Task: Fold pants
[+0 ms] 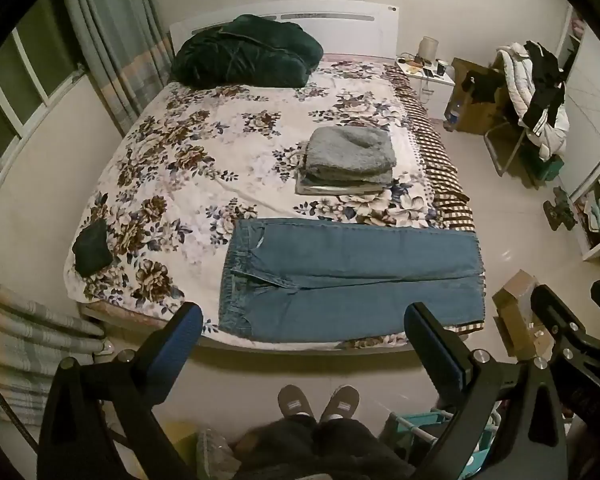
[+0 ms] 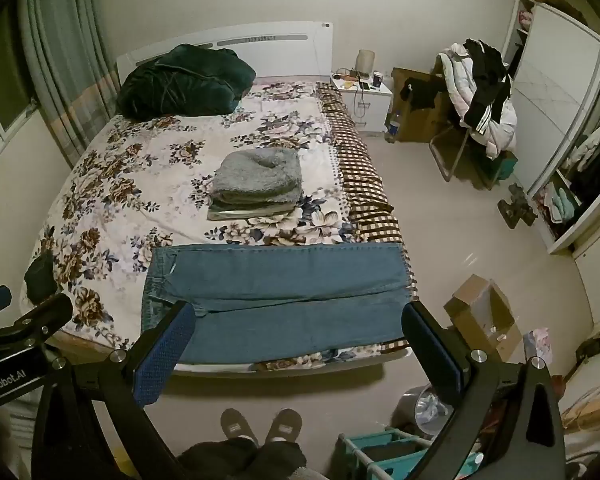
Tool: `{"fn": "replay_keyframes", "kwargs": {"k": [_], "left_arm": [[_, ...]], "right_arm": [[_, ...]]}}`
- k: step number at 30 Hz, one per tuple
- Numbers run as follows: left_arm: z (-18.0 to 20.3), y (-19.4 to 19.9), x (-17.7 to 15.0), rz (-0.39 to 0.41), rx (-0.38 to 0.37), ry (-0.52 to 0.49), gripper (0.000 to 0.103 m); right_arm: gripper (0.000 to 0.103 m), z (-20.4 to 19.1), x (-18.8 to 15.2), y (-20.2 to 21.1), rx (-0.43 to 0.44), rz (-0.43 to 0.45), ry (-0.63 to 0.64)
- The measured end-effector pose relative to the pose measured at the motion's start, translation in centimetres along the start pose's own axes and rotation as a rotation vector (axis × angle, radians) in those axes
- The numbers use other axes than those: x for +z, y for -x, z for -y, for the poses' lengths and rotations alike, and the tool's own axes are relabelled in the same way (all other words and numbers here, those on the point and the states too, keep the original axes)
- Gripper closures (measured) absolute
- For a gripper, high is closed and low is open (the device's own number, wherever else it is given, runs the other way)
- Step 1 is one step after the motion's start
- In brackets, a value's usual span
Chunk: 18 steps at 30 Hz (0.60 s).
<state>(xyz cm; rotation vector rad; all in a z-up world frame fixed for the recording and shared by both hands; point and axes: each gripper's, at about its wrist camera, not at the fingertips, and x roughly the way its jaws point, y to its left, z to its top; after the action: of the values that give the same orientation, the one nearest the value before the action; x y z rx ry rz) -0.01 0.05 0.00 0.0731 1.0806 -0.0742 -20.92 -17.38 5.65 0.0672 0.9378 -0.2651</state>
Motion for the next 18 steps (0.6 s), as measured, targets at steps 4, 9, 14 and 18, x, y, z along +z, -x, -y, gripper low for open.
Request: {"fn": "replay_keyframes", "kwargs": {"k": [4, 9, 14, 18], "left_arm": [[0.0, 0.1, 0.0, -0.006, 0.002, -0.001, 0.0], [-0.9, 0.3, 0.0, -0.006, 0.01, 0.0, 0.0], [-0.3, 0.1, 0.0, -0.003, 0.019, -0.003, 0.0], [-0.6, 0.4, -0.1, -0.003, 0.015, -0.003, 0.0]], "right_arm": [[0.0, 0.0, 0.2, -0.1, 0.003, -0.002, 0.002], [0.0, -0.5, -0.4, 0.1, 0.009, -0.003, 0.003], [0.0, -0.6, -0.3, -0.2, 0.012, -0.01, 0.003], [0.0, -0.7, -0.6, 0.2, 0.012, -0.007, 0.004]]}}
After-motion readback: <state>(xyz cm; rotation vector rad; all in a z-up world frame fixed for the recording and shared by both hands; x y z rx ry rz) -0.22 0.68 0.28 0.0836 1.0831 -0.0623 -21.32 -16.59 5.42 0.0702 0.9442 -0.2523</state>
